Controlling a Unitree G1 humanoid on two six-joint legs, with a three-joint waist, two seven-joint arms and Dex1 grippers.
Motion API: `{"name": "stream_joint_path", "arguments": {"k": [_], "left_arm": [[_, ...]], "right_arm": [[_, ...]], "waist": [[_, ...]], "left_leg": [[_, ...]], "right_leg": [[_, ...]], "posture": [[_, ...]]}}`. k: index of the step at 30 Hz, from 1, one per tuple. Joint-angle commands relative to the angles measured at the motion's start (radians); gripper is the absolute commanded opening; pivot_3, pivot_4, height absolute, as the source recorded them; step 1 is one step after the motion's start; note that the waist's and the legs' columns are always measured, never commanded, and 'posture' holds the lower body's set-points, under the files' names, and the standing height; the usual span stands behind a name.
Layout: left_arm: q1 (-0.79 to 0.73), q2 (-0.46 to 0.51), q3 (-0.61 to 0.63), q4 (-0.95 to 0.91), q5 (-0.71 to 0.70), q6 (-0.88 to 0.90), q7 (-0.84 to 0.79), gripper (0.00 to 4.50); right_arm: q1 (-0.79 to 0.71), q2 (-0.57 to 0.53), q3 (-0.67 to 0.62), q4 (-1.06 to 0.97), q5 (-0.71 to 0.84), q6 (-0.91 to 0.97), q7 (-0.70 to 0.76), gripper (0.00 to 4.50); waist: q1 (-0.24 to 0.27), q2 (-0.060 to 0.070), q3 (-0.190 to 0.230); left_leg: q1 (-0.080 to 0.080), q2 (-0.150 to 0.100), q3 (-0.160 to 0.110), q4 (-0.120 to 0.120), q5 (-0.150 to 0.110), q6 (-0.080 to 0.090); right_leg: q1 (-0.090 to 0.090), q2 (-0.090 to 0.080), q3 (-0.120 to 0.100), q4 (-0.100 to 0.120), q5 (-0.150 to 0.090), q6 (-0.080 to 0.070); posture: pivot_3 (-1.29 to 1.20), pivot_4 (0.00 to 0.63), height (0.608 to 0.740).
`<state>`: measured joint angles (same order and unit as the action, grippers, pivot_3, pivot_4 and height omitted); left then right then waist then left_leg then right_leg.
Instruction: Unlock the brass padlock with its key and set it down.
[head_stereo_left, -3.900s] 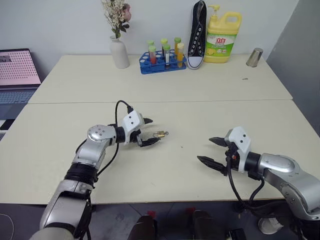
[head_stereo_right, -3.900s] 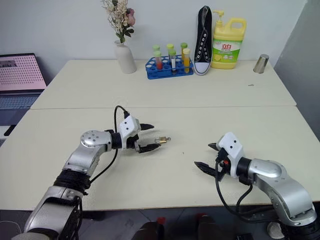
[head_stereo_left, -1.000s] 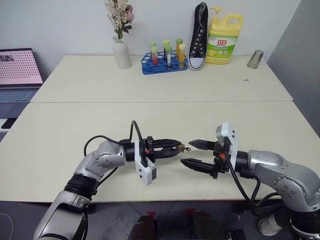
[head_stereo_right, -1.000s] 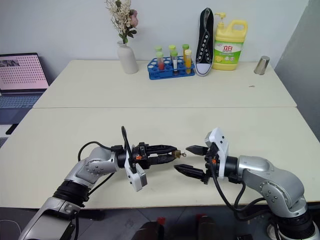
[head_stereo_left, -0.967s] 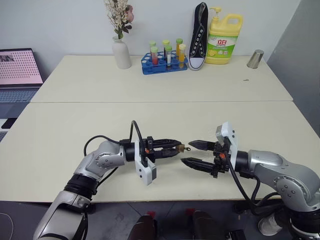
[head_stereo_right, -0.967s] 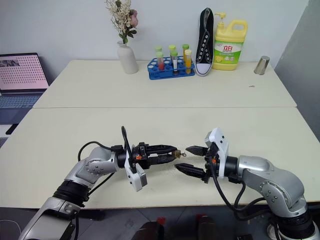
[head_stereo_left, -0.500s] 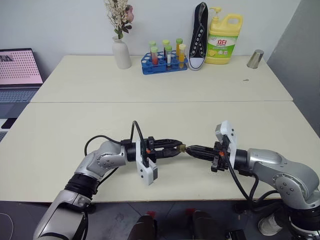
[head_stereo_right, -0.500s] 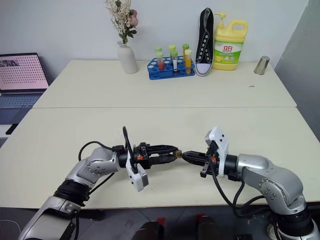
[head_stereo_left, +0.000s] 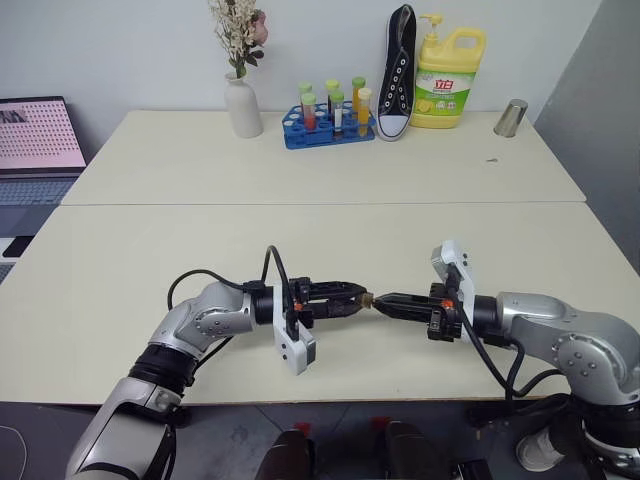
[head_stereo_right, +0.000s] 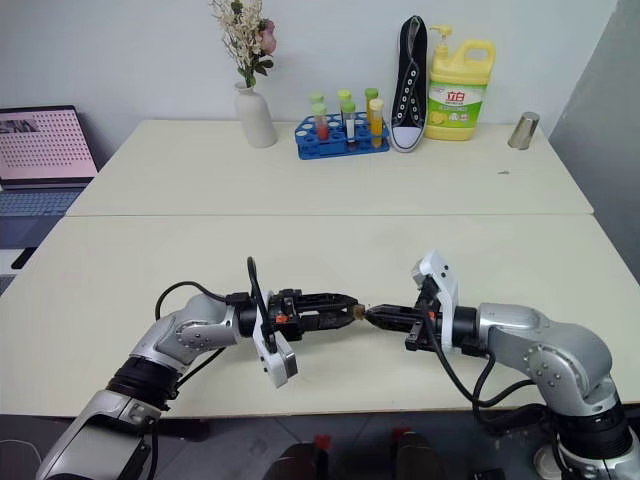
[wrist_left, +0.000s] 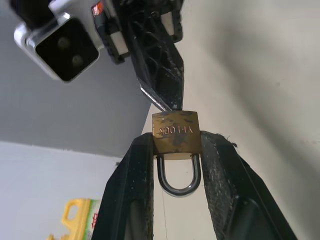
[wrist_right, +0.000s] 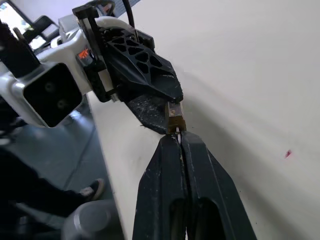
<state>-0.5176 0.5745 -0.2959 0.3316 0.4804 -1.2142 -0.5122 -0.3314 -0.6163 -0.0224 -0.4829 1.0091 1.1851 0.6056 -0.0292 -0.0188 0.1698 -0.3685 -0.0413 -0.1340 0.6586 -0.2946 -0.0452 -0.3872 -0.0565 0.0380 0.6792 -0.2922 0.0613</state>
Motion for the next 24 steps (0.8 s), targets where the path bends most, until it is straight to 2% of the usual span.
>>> {"name": "stream_joint_path", "arguments": {"k": [1, 4, 9, 24], "left_arm": [[-0.03, 0.003, 0.007, 0.017, 0.032, -0.016, 0.048, 0.96], [-0.041, 0.005, 0.005, 0.031, 0.058, -0.028, 0.075, 0.96], [-0.05, 0.011, 0.002, 0.044, 0.096, -0.031, 0.12, 0.96], [-0.053, 0.022, -0.007, 0.033, 0.152, -0.014, 0.198, 0.96]], "right_arm": [[-0.04, 0.045, -0.041, 0.03, 0.177, 0.127, -0.07, 0.0], [-0.076, 0.095, -0.084, 0.112, 0.305, 0.207, -0.178, 0.0], [-0.111, 0.109, -0.109, 0.187, 0.428, 0.257, -0.292, 0.0], [-0.13, 0.064, -0.022, 0.283, 0.761, 0.158, -0.551, 0.0]], "waist": [[0.0, 0.0, 0.0], [-0.001, 0.0, 0.0], [0.0, 0.0, 0.0], [-0.001, 0.0, 0.0]], "left_leg": [[0.0, 0.0, 0.0, 0.0, 0.0, 0.0], [0.0, 0.0, 0.0, 0.0, 0.0, 0.0], [0.0, 0.0, 0.0, 0.0, 0.0, 0.0], [-0.001, 0.0, 0.0, 0.0, 0.0, 0.001]], "right_leg": [[0.0, 0.0, 0.0, 0.0, 0.0, 0.0], [0.0, 0.0, 0.0, 0.0, 0.0, 0.0], [0.0, 0.0, 0.0, 0.0, 0.0, 0.0], [-0.001, 0.0, 0.0, 0.001, 0.0, 0.0]], "posture": [[0.0, 0.15, 0.74], [0.0, 0.15, 0.74], [0.0, 0.15, 0.74], [0.0, 0.15, 0.74]]}}
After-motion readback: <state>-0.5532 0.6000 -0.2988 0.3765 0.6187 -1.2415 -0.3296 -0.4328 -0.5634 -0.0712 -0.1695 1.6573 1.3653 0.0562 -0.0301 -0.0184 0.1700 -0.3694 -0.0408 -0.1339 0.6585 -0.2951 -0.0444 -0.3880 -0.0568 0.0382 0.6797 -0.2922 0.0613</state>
